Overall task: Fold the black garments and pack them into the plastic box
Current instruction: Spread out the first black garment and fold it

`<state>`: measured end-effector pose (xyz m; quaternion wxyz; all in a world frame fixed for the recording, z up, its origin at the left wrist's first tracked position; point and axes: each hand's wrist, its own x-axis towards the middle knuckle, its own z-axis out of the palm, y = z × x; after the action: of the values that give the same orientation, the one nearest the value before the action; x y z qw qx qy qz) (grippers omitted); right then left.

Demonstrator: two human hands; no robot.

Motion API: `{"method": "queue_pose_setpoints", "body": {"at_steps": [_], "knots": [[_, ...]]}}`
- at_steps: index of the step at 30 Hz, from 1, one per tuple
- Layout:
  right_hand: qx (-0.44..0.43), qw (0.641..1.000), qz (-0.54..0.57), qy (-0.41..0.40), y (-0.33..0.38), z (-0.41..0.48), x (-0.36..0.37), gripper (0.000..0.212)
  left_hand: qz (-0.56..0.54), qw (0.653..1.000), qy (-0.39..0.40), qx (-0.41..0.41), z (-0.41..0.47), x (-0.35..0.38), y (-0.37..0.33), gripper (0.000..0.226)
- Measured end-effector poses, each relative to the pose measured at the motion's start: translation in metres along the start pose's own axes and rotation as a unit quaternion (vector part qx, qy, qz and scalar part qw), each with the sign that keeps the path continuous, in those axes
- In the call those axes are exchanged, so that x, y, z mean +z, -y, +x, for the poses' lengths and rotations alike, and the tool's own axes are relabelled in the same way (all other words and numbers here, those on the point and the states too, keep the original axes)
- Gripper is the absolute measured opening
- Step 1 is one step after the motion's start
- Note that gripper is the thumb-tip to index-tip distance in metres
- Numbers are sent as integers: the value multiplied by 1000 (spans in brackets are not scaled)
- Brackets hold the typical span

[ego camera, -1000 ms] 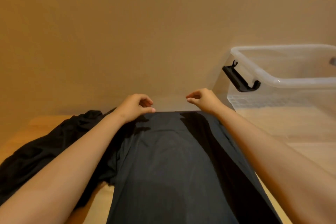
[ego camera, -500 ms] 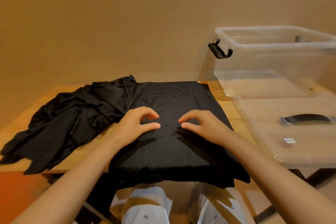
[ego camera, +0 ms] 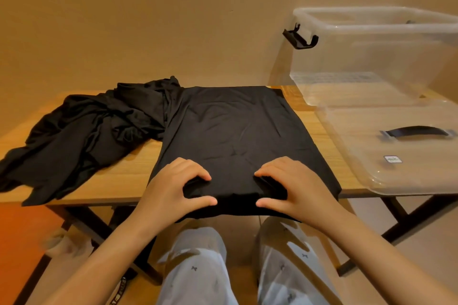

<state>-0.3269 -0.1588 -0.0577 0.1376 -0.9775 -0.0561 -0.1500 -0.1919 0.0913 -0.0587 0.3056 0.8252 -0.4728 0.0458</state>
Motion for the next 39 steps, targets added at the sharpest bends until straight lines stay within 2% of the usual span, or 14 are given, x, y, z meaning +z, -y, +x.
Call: {"method": "queue_pose_setpoints", "body": {"at_steps": [4, 9, 13, 15, 17, 19, 22, 25, 27, 30, 32, 35, 39], "knots": [[-46, 998, -16, -38, -7, -7, 6, 25, -11, 1000, -4, 8, -5, 2, 4, 23], [-57, 997, 20, -36, -8, -4, -1, 21, -7, 1000, 17, 3, -2, -3, -1, 18], [34, 994, 106, 20, -7, 4, -20, 21, -90, 992, 63, -57, 13, -15, -6, 10], [72, 981, 173, 42, -11, 17, -32, 12, -135, 983, 94, -78, 34, -21, -3, 11], [96, 971, 217, 37, -20, 40, -41, 6, -147, 977, 124, -94, 60, -23, 5, 10], [120, 968, 212, 54, -32, 65, -43, 5, -126, 974, 150, -113, 85, -22, 15, 5], [158, 964, 189, 96, -52, 87, -39, 13, -86, 979, 145, -119, 106, -20, 25, 10], [158, 960, 213, 85, -47, 78, -48, 26, -83, 988, 93, -90, 96, -26, 17, 19], [138, 961, 229, 76, -34, 58, -53, 29, -103, 989, 89, -51, 74, -29, 10, 24], [82, 973, 193, 96, -18, 31, -44, 37, -88, 984, 150, -48, 43, -27, 6, 35], [60, 981, 146, 115, -14, 26, -31, 43, -76, 983, 158, -61, 36, -24, 5, 41], [43, 990, 94, 100, -10, 27, -23, 56, -26, 982, 178, -53, 35, -22, -5, 57], [49, 988, 62, 131, -12, 18, -22, 83, 66, 960, 269, -42, 25, -18, -11, 85]]}}
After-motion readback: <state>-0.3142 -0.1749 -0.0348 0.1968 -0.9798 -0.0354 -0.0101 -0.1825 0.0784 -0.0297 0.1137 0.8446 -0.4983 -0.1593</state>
